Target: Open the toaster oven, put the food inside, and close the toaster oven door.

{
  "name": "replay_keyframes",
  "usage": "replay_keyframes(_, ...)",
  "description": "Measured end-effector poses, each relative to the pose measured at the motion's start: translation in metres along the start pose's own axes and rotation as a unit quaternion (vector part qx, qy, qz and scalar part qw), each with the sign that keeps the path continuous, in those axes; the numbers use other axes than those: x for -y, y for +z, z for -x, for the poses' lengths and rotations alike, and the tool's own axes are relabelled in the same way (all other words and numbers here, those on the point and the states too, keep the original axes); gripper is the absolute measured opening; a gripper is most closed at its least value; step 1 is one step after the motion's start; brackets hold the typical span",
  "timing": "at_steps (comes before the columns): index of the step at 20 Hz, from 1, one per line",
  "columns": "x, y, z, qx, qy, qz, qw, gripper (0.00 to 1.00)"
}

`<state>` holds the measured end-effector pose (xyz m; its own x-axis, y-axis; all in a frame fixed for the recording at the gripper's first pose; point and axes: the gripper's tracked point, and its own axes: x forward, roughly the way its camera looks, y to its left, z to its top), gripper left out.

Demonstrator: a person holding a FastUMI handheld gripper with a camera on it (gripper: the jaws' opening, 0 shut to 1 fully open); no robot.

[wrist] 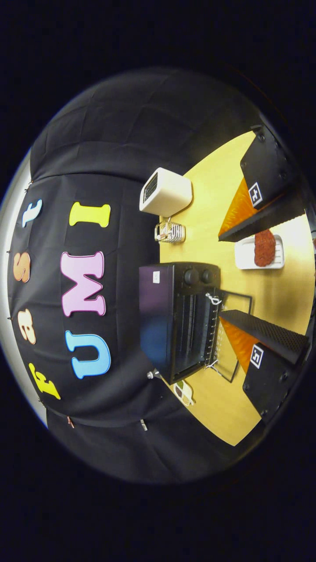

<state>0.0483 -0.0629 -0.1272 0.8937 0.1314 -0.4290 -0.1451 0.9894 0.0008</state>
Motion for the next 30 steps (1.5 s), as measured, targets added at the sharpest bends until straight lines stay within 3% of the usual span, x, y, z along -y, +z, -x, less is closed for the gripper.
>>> replay_keyframes(7,0.078,-0.043,-0.018,-0.075,0.020,-0.070,0.995,0.97)
replay_keyframes(15,0.112,-0.103,-0.053,-0.161,0.070,-0.136,0.975,0.96)
replay_keyframes(20,0.104,-0.125,-0.061,-0.216,0.112,-0.192,0.951,0.71)
replay_keyframes(22,0.101,-0.133,-0.061,-0.237,0.122,-0.201,0.943,0.69)
replay_keyframes(25,0.099,-0.137,-0.073,-0.251,0.128,-0.218,0.935,0.41)
replay_keyframes(28,0.098,-0.137,-0.075,-0.258,0.136,-0.230,0.929,0.41)
replay_keyframes(29,0.096,-0.140,-0.076,-0.266,0.138,-0.241,0.923,0.26)
replay_keyframes(30,0.097,-0.140,-0.074,-0.278,0.138,-0.250,0.917,0.28)
